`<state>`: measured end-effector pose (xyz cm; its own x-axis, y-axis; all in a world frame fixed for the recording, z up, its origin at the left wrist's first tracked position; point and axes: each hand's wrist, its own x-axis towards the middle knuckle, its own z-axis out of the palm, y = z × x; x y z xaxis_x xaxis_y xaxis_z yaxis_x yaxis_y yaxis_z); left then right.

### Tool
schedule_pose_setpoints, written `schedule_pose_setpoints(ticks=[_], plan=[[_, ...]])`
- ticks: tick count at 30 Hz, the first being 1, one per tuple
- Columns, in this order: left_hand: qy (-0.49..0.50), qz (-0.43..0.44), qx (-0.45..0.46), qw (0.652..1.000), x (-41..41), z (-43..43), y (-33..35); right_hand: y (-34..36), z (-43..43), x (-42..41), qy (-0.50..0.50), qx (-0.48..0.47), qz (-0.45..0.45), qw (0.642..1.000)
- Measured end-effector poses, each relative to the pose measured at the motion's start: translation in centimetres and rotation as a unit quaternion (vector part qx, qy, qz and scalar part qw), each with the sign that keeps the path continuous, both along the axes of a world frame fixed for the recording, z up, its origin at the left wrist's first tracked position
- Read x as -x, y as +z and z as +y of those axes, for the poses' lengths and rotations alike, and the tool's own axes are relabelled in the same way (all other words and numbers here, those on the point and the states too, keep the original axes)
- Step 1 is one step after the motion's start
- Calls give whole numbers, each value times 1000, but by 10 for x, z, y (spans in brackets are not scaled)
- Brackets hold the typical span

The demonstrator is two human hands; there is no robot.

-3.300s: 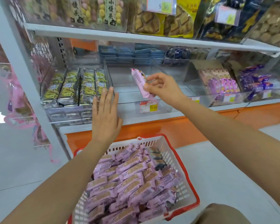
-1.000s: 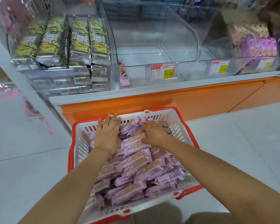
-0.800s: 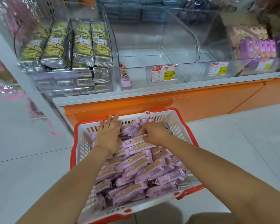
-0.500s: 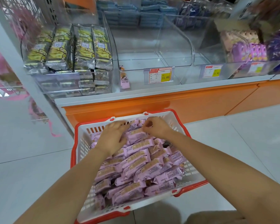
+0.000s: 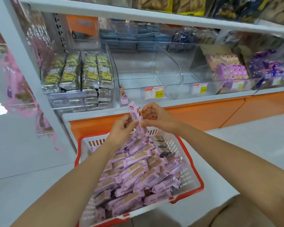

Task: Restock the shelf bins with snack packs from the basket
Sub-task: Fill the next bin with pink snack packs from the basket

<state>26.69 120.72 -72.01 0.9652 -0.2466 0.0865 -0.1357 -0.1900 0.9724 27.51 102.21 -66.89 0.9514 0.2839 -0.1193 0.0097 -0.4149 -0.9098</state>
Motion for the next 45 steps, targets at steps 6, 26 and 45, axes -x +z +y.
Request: schedule_pose_setpoints(ticks=[6,26,45], plan=[[-6,-1,50,999,-5,-1,24,22,-1,5,7,39,-95,995],[207,-389,-512,737,-36,36,26,98,34,-106,-138,139,-156,968],[200,-425,-490,734,-53,42,10,65,69,-152,-31,411,-45,910]])
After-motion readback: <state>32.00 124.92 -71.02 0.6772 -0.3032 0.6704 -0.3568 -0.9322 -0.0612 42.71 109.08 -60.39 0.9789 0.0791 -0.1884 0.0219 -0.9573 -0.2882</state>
